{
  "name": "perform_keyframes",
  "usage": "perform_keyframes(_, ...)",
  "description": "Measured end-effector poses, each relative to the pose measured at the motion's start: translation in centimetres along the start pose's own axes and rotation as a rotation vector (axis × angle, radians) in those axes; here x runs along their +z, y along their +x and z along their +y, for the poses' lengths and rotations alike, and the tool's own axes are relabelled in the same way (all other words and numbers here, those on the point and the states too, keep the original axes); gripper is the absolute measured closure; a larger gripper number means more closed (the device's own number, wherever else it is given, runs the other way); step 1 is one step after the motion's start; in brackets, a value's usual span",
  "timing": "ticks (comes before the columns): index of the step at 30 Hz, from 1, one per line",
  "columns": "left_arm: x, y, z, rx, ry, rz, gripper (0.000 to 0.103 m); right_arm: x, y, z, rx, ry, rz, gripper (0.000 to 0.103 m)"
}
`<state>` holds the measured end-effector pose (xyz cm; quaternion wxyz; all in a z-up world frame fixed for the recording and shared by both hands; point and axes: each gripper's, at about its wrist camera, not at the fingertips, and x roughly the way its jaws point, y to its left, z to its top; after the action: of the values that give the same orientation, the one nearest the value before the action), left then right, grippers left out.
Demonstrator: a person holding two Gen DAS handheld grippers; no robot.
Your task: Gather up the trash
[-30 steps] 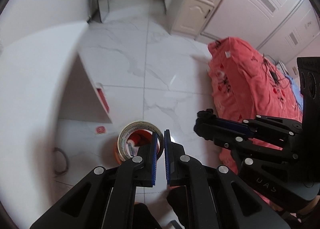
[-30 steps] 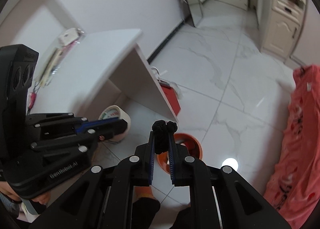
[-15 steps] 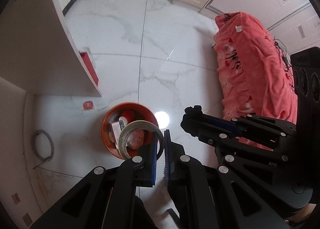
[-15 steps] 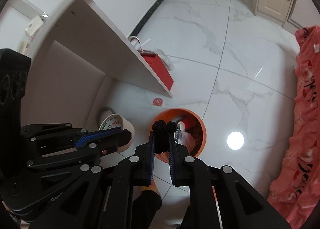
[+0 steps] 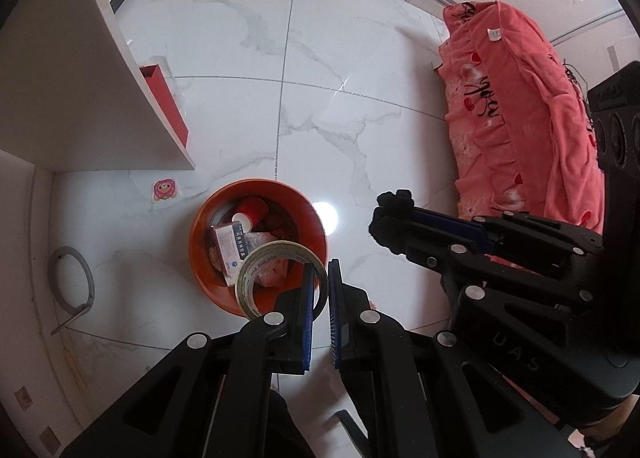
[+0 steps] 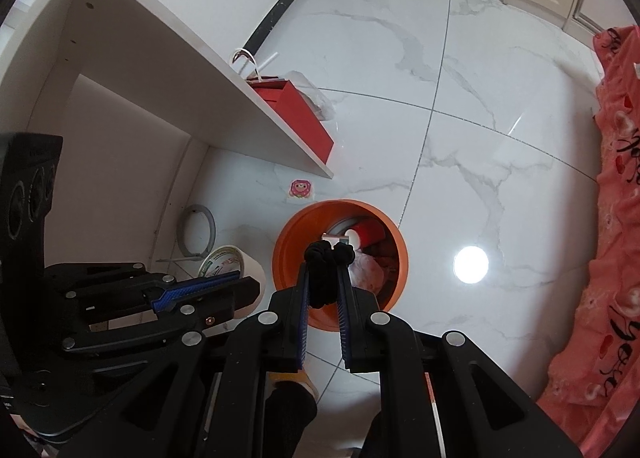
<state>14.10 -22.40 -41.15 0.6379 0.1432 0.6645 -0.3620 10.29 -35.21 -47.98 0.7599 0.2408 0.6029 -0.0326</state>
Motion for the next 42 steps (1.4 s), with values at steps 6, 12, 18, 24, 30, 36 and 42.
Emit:
perform_keyframes(6, -0.1, 0.4, 0.5, 0.021, 0.001, 0.013, 0.094, -0.1, 0.6, 0.4, 0.005, -0.003, 0.011, 0.084)
perform_keyframes(12, -0.1, 0.5, 1.4, 0.048, -0.025, 0.014, 0.069, 0.1, 0.6, -0.1, 0.006, 0.017, 0.010, 0.082)
perform_keyframes(18, 0.0, 0.5, 1.5, 0.053, -0.022, 0.013, 0.067, 0.3, 0.3, 0.3, 0.008, 0.011, 0.002, 0.077)
perform_keyframes(24, 0.1, 0.3, 1.3, 0.051, -0.015, 0.012, 0.067, 0.6, -0.2, 0.4, 0.013, 0.007, -0.008, 0.077)
perform_keyframes(30, 0.2, 0.0, 1.4, 0.058, -0.015, 0.018, 0.067, 0.7, -1.1, 0.6, 0.011, 0.009, -0.012, 0.077)
perform_keyframes(36, -0.1, -1.0, 1.3, 0.066, -0.021, 0.016, 0.067, 0.7, -2.6, 1.0, 0.015, 0.003, -0.019, 0.077)
perform_keyframes(42, -0.2, -3.4, 0.2, 0.068, -0.014, -0.012, 0.067, 0.6, -6.1, 2.0, 0.027, -0.015, -0.042, 0.077)
